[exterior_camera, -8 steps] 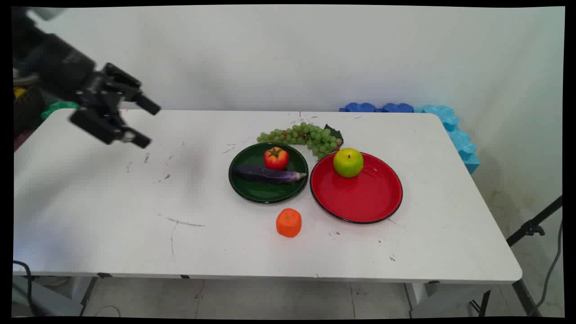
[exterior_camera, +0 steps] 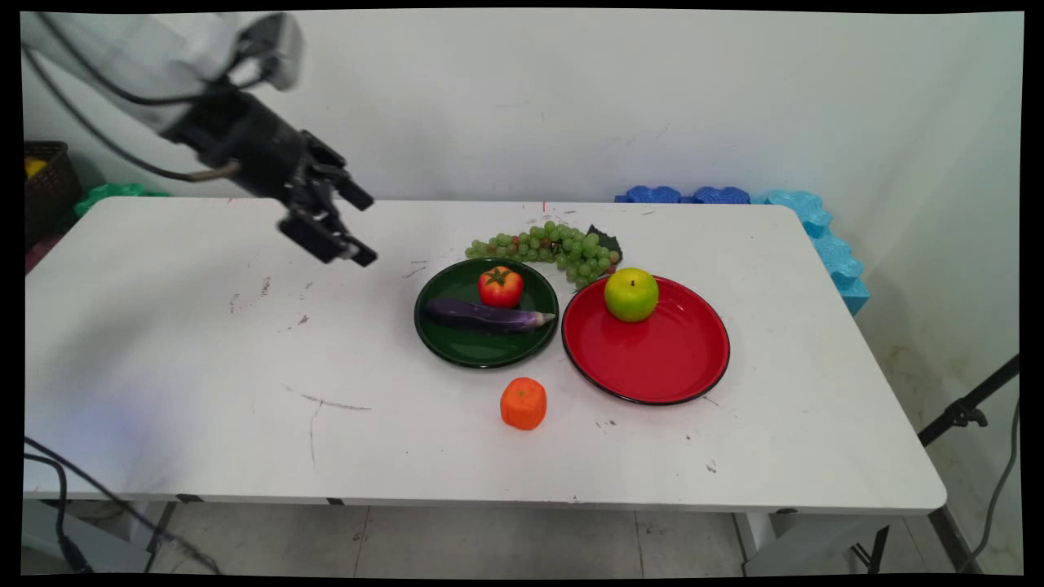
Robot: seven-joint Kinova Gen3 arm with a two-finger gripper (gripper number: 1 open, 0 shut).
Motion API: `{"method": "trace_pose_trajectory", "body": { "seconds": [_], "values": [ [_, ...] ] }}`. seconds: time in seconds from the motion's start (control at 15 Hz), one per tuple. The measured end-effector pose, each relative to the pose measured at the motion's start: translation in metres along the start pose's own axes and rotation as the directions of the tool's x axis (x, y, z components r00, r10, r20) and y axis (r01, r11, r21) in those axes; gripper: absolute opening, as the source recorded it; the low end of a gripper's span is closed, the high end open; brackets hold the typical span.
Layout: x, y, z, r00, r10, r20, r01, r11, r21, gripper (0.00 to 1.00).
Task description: Pick up the eggplant from the green plate
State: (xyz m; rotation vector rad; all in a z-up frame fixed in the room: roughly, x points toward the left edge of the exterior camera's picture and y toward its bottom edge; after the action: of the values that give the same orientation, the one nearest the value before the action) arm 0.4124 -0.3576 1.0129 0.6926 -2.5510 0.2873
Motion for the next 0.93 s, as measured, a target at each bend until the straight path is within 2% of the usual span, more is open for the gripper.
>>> {"method": "trace_pose_trajectory", "body": {
  "seconds": [0.4, 0.8, 0.93],
  "values": [
    [0.019, -0.02, 0.069, 0.993, 0.072, 0.095, -0.074, 0.997, 0.028, 1.0],
    [0.026, -0.031, 0.135, 0.971, 0.152, 0.182, -0.155, 0.988, -0.002, 1.0],
    [0.027, -0.032, 0.149, 0.965, 0.172, 0.196, -0.172, 0.985, -0.016, 1.0]
  ]
}}
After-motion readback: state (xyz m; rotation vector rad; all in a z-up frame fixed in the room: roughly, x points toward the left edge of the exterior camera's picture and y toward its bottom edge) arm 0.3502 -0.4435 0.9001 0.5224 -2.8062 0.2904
